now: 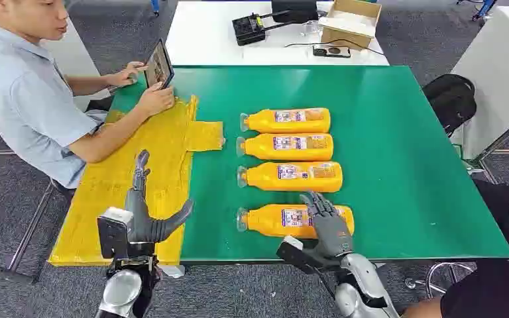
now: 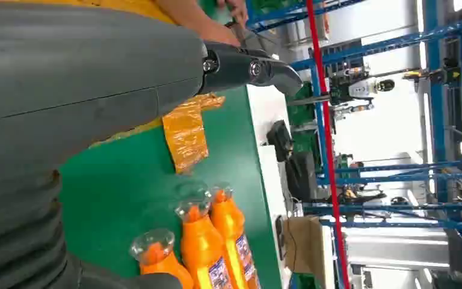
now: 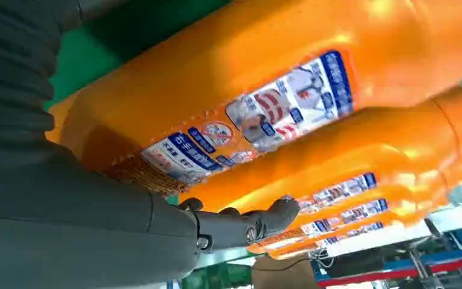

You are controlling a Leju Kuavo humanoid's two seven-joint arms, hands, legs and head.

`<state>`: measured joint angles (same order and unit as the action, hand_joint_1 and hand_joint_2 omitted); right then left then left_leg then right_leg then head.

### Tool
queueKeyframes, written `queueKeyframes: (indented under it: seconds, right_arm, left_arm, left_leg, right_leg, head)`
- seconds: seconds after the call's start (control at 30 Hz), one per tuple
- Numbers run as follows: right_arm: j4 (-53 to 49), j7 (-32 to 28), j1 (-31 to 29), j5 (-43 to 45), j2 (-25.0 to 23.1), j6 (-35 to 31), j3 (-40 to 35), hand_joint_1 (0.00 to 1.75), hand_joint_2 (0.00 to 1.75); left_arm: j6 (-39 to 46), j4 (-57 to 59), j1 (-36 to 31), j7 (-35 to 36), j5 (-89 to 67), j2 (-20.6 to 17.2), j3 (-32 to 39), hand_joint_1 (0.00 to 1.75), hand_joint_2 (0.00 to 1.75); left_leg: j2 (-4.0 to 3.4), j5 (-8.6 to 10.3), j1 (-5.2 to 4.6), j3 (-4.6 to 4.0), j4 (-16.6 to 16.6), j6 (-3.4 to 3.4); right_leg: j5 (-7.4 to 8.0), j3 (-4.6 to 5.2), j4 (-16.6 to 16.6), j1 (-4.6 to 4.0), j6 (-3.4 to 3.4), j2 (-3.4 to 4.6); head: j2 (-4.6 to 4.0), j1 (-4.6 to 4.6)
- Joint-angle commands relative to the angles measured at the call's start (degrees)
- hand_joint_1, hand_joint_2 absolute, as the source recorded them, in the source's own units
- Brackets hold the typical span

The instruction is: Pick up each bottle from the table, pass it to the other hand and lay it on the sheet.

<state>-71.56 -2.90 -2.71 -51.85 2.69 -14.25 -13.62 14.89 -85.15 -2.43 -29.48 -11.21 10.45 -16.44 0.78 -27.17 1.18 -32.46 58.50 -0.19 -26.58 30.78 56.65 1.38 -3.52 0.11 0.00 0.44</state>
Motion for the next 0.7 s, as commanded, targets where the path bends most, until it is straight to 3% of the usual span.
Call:
queueKeyframes:
  seconds: [0.03,0.7]
  right_arm:
    - [-2.59,-37.10,-10.21,36.44,-7.92,-24.75,-30.64,0.00,0.00]
    - [-8.74,-37.10,-6.99,32.24,-9.84,-25.75,-26.74,0.00,0.00]
  left_arm:
    - [-18.13,28.25,-27.58,1.38,-9.77,-7.80,6.37,0.00,1.75]
    - [-13.02,20.92,-24.44,0.37,-5.47,-5.91,7.52,0.00,1.75]
  left_leg:
    - [0.00,0.02,0.01,0.02,-0.02,0.04]
    - [-0.03,0.05,0.01,0.06,-0.05,0.09]
  right_leg:
    - [0.02,-0.04,-0.04,-0.03,0.10,-0.05]
    - [0.07,-0.09,-0.09,-0.05,0.17,-0.05]
  head:
    - [0.00,0.02]
    - [0.00,0.02]
